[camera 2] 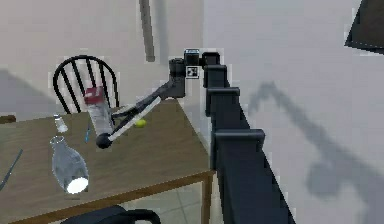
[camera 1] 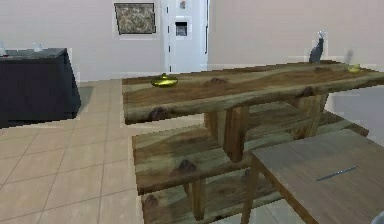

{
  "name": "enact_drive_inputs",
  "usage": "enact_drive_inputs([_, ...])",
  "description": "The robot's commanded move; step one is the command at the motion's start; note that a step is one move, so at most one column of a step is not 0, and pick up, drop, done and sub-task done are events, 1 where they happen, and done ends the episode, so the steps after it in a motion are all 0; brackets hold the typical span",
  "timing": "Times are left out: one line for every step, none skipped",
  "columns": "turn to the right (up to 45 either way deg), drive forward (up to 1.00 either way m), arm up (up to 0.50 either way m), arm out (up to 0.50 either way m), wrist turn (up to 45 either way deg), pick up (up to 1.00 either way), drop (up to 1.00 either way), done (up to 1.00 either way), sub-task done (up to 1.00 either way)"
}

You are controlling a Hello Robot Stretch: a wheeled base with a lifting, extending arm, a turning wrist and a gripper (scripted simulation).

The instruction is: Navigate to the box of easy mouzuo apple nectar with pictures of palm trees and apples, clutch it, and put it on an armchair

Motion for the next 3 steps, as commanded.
enact_drive_inputs([0.0, 0.00, 0.00, 0.00, -24.0, 0.00, 0.00, 0.00, 0.00])
enact_drive_inputs([0.0, 0.00, 0.00, -0.38, 0.0, 0.00, 0.00, 0.00, 0.00])
enact_drive_inputs([-45.0, 0.00, 0.00, 0.00, 0.0, 0.00, 0.00, 0.00, 0.00])
